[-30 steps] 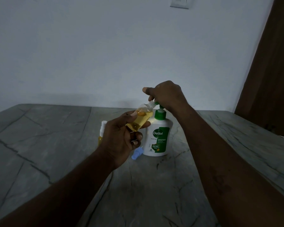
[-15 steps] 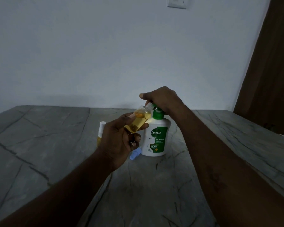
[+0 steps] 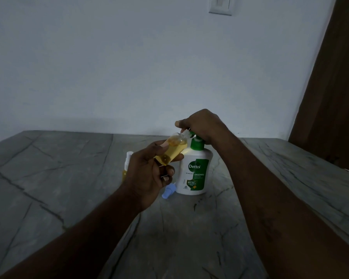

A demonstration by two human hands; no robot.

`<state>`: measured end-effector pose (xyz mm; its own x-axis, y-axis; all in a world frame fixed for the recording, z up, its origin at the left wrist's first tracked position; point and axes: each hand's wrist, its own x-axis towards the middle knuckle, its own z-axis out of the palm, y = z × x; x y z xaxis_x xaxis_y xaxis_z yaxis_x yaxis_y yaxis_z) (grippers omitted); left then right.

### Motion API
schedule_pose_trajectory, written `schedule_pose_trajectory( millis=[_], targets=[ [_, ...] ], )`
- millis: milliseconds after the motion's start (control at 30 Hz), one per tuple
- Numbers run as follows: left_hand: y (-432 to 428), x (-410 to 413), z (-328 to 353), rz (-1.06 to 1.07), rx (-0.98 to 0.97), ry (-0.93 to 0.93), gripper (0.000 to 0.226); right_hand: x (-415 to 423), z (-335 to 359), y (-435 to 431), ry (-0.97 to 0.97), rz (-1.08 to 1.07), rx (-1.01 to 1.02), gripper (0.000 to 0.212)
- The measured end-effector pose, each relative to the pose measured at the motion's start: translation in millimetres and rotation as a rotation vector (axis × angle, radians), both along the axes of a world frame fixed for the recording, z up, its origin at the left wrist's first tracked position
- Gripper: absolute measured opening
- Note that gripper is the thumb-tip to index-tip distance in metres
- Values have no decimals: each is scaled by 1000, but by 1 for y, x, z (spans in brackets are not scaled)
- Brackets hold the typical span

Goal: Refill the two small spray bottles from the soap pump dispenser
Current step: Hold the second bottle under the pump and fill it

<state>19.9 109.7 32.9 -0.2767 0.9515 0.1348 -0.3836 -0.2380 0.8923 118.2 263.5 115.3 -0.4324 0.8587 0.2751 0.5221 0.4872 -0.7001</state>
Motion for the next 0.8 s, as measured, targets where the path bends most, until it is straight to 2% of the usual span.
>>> schedule_pose_trajectory(
  millis=[167, 267, 400, 533, 700, 800],
  targets=[
    [0, 2, 0, 9, -11, -4, 45, 1, -1, 0, -11, -7, 21, 34],
    [0, 3, 1, 8, -6, -4, 41, 0, 0, 1, -12, -16, 103, 38],
    [0, 3, 2, -6, 9, -2, 46, 1, 3, 2, -6, -20, 155, 42],
    [0, 3, 3, -6, 9, 6, 54, 3, 2, 0, 50, 12, 80, 39],
    [0, 2, 0, 1, -7, -3, 48, 1, -2, 0, 27, 26, -47, 40],
    [1, 2, 0, 6, -3, 7, 55, 2, -3, 1, 18, 24, -39, 39]
  ],
)
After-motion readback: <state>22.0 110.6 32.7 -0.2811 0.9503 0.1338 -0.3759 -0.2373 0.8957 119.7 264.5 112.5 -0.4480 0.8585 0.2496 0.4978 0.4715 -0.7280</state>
